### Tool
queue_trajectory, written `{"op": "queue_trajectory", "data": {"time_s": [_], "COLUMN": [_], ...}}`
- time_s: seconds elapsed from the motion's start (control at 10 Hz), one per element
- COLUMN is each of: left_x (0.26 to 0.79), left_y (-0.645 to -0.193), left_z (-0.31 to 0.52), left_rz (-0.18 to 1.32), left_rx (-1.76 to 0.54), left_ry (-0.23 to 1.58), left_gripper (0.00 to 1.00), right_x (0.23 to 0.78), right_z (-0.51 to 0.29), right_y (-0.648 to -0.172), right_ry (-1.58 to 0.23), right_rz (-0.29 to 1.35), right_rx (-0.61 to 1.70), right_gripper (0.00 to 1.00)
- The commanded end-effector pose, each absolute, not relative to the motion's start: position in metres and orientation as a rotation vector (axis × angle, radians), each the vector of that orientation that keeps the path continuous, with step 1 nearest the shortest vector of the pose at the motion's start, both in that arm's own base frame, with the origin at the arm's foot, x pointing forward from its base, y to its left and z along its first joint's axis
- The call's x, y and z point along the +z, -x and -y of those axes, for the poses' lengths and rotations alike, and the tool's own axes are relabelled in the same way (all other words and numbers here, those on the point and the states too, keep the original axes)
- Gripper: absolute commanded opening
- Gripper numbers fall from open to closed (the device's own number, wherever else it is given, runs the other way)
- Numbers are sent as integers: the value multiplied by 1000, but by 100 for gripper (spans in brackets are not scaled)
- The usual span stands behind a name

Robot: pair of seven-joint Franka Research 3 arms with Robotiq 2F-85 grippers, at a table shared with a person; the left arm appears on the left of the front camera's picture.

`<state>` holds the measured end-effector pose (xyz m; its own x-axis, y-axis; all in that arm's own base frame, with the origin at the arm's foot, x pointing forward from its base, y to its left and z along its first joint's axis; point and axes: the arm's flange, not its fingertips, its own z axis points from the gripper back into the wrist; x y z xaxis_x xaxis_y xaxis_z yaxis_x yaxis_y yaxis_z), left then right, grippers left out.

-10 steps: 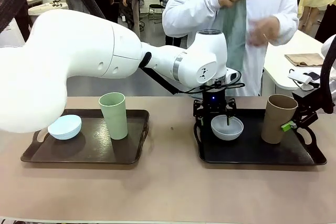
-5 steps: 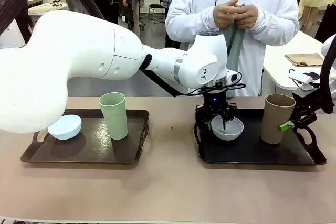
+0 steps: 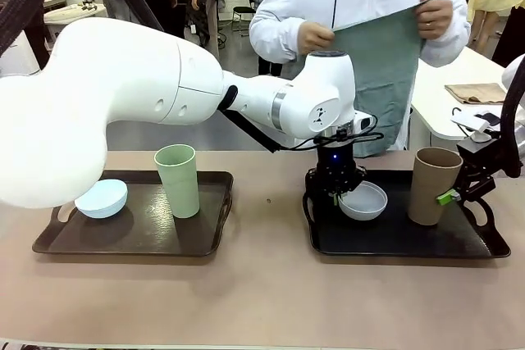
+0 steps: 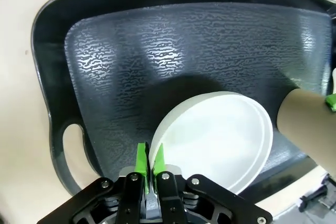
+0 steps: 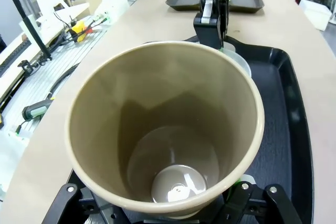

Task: Set up a tray with a mat and arrange the tableware.
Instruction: Pick up the Picnic Bowl and Reusable plastic cup from the Handle tray in front of the human's position and hold them in the air.

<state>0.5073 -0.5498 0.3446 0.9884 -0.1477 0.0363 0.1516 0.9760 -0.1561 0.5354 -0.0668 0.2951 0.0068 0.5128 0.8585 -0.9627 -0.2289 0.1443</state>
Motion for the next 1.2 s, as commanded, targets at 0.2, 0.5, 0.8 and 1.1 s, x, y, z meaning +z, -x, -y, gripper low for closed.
{"op": "queue_trajectory", "data": {"time_s": [0.2, 0.5, 0.8, 1.1], "left_x": [345, 394, 478, 535], "left_y": [-509, -489, -465, -435], "left_z": [549, 540, 533, 531], "left_rz": [-12, -49, 30, 110], "left_rx": [-127, -140, -140, -138], "left_ry": [107, 167, 175, 126], "left_gripper": [0, 0, 0, 0], "right_x": [296, 333, 390, 428], "right_z": [75, 75, 70, 69], "right_y": [-534, -521, -498, -470], "right_ry": [-991, -941, -850, -801], "right_rz": [636, 658, 688, 720], "right_rx": [1576, 1625, 1681, 1711], "right_gripper": [26, 81, 81, 81]}}
